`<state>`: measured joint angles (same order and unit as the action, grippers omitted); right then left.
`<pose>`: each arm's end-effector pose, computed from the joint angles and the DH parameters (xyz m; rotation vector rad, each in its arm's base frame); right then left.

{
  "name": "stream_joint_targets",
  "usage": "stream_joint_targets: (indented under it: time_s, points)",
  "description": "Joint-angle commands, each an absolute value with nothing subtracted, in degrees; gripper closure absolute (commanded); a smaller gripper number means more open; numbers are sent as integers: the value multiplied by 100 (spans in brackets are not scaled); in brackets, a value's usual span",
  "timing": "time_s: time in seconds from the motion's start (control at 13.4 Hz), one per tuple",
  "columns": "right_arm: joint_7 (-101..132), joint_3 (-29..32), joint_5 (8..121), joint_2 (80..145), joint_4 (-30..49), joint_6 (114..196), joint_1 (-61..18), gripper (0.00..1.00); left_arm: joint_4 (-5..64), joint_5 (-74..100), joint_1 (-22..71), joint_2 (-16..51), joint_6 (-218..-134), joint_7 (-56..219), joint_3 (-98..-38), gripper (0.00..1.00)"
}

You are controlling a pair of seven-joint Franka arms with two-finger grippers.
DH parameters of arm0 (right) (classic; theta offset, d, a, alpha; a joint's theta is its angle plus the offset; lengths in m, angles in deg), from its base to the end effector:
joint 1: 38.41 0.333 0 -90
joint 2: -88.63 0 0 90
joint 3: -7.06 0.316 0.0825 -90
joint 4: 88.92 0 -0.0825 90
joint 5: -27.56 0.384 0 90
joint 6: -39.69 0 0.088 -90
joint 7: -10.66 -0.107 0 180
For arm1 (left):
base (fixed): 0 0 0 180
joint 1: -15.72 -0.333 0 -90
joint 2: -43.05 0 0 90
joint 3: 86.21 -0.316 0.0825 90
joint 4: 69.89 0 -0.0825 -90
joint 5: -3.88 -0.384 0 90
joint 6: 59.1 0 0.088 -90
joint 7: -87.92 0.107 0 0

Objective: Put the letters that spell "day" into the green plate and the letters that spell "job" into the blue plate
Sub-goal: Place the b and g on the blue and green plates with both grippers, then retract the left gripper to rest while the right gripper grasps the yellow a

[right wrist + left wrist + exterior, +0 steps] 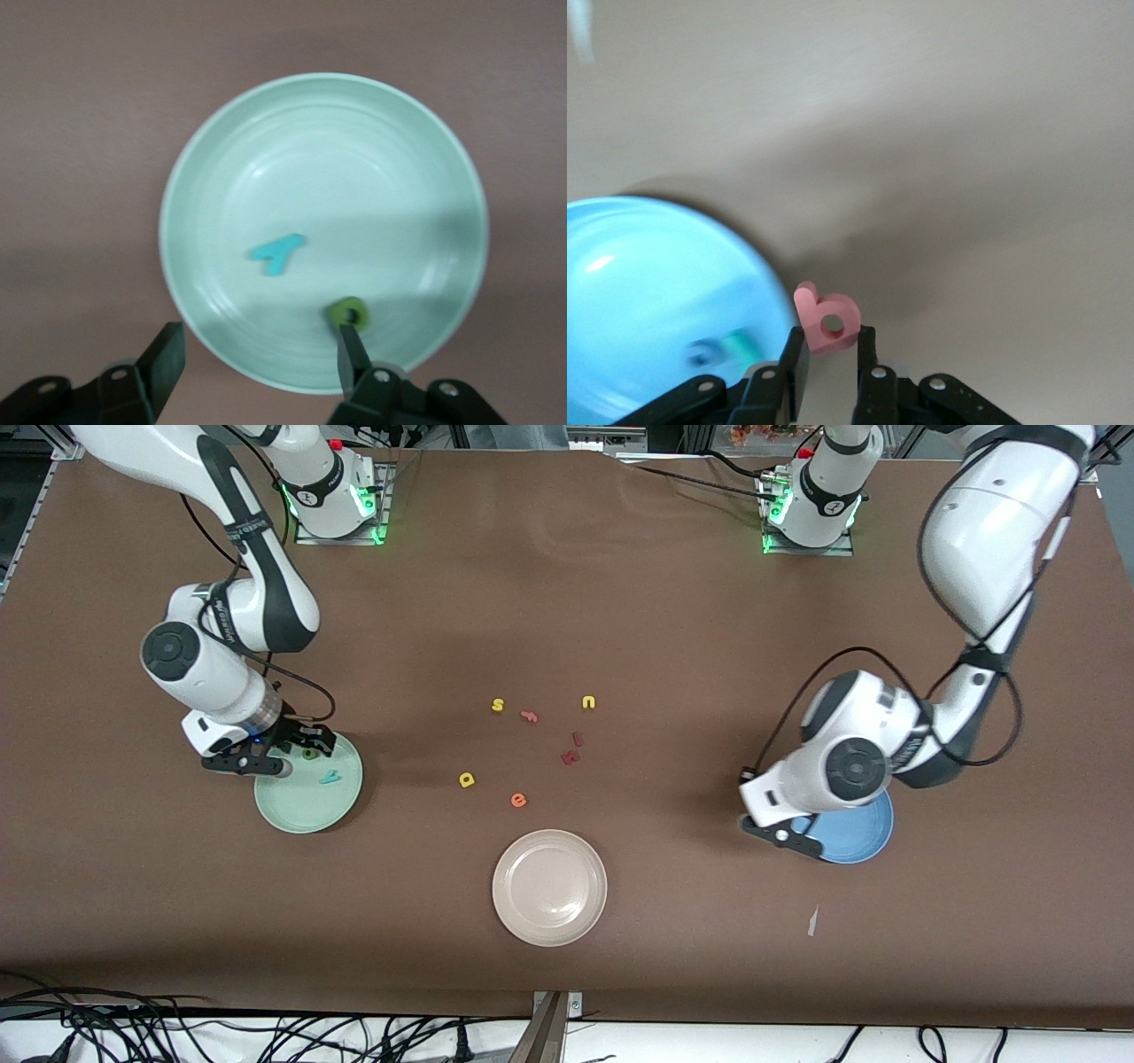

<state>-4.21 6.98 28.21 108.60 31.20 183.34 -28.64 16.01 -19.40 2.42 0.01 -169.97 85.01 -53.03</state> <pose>0.5812 0.0992 0.2589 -3.1168 0.1548 -0.0926 0.6734 -0.1460 0.2607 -3.0637 0.6034 0.2883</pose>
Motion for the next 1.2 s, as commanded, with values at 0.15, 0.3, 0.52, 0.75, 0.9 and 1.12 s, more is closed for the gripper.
stream_joint_targets:
  time_s: [0.15, 0.3, 0.52, 0.75, 0.9, 1.12]
  points:
    - [-1526, 697, 2757, 11919, 1763, 18304, -1874, 23, 1791, -2239, -203, -54, -16844, 9520, -5491, 37]
    - [-1439, 697, 2756, 12157, 1532, 18321, -1645, 23, 1704, -2127, -221, 15, -16809, 9382, -5510, 0]
    - [-984, 969, 2642, 12246, 1505, 18339, -1494, 23, 1581, -2100, -474, 174, -16519, 9179, -5510, 0]
    - [-552, 996, 2625, 12316, 1488, 18348, -1354, 23, 1545, -2091, -870, 472, -16212, 9144, -5501, 0]
    - [-211, 1005, 2397, 12369, 1479, 18505, -1292, 23, 1536, -2091, -1003, 631, -15957, 9153, -5492, 0]
    - [309, 996, 2369, 12580, 1374, 18953, -1292, 23, 1580, -1917, -1432, 937, -15921, 9248, -5484, 0]
